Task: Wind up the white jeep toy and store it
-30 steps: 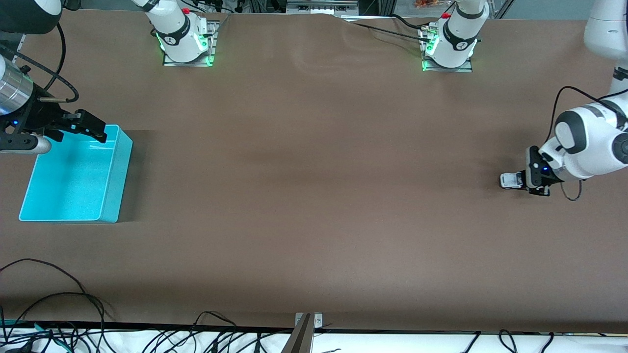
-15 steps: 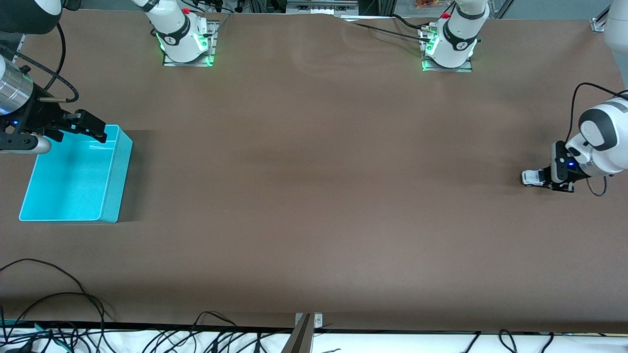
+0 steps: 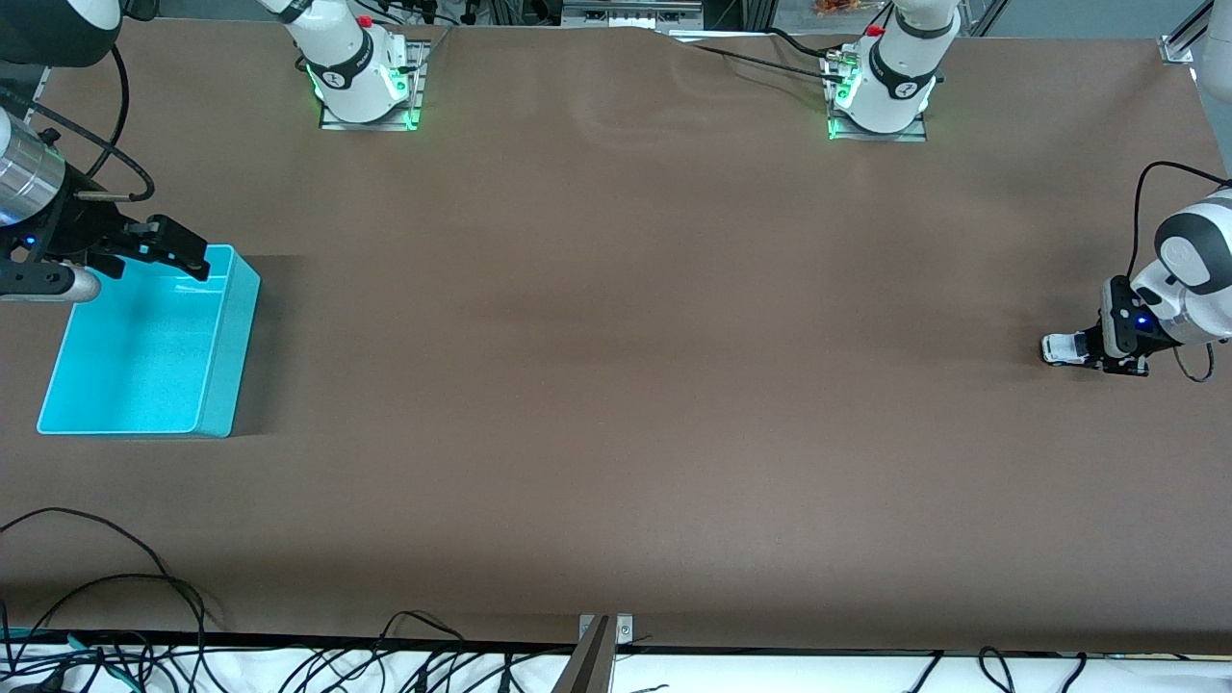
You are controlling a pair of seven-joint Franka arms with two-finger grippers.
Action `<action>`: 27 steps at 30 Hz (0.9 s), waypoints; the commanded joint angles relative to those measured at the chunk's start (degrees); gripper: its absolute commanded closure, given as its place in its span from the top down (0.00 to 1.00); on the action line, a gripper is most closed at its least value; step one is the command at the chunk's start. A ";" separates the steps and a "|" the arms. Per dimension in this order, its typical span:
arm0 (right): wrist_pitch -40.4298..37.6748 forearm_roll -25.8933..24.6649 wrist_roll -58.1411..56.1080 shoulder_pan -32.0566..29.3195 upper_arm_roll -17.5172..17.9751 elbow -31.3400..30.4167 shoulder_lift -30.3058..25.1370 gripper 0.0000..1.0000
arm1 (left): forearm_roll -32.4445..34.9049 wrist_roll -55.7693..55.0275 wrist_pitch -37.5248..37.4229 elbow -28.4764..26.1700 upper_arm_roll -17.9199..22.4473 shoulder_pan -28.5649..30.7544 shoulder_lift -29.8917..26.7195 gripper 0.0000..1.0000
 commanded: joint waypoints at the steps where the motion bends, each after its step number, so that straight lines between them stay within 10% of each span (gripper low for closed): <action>1: -0.81 0.62 0.16 -0.01 -0.07 0.98 0.23 1.00 | 0.72 -1.08 -5.25 4.67 -0.50 0.12 1.36 1.00; 27: -0.81 0.62 0.16 -0.01 -0.07 0.98 0.23 1.00 | 0.54 -24.98 -30.82 12.49 -2.25 -4.63 -6.64 1.00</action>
